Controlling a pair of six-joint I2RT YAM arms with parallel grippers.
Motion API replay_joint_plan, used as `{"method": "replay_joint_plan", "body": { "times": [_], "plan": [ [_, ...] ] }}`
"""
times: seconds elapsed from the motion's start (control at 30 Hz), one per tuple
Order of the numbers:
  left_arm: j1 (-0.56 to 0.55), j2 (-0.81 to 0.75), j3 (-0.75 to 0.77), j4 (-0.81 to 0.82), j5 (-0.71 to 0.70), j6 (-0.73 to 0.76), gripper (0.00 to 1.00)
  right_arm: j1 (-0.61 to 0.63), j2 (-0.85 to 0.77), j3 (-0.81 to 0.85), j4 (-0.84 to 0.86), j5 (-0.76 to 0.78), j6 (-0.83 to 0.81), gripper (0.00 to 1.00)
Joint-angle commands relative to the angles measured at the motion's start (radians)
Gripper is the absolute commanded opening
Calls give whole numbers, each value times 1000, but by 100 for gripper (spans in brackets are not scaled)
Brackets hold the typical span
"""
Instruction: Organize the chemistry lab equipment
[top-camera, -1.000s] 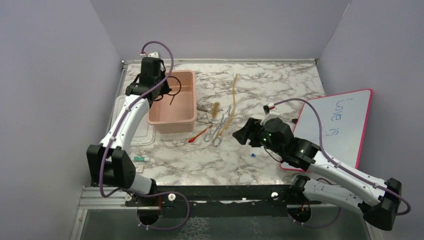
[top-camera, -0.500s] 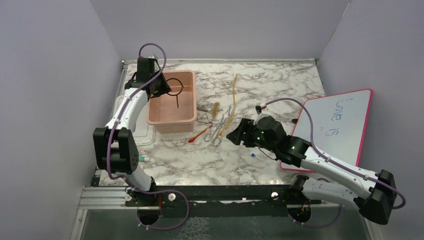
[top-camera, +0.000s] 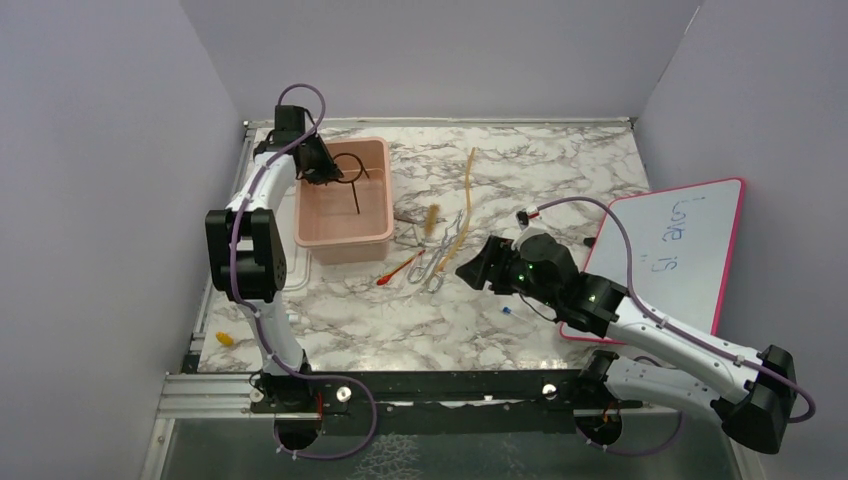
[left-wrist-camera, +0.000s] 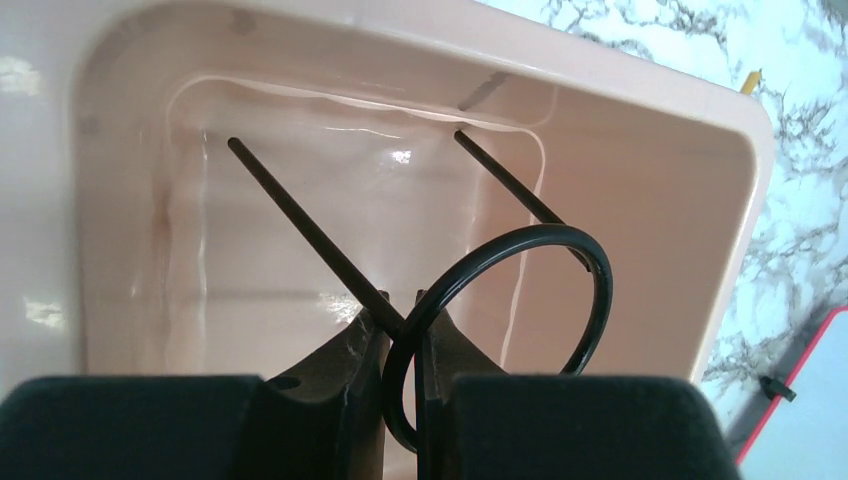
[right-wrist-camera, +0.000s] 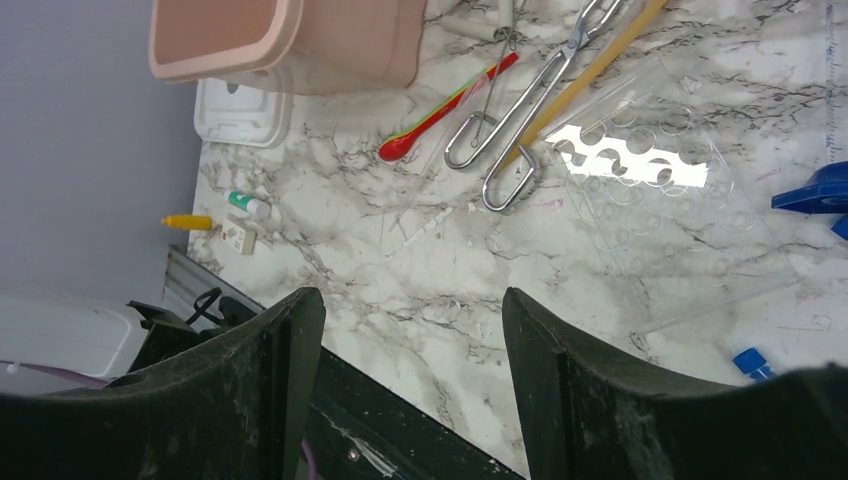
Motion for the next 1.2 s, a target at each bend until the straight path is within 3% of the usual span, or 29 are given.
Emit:
{"method": "replay_joint_plan", "body": {
  "times": [0.0, 0.17, 0.27, 0.63, 0.9, 1.17],
  "plan": [
    [9, 60, 109, -21, -43, 6, 12, 2, -5, 13, -37, 60, 19, 70],
    [18, 72, 127, -38, -76, 16, 32, 2, 3, 21, -49, 68, 29, 70],
    [21, 59, 148, -63, -94, 31, 38, 2, 7, 22, -49, 65, 35, 70],
    [24, -15, 203, -138, -225, 105, 43, 2, 19, 46, -69, 84, 22, 70],
    [-11, -196, 124, -136, -47, 181, 47, 0, 109, 156, -131, 175, -96, 75],
    [-212, -521, -156, -35, 113, 251, 53, -10, 369, 331, -161, 226, -216, 77]
  ]
}}
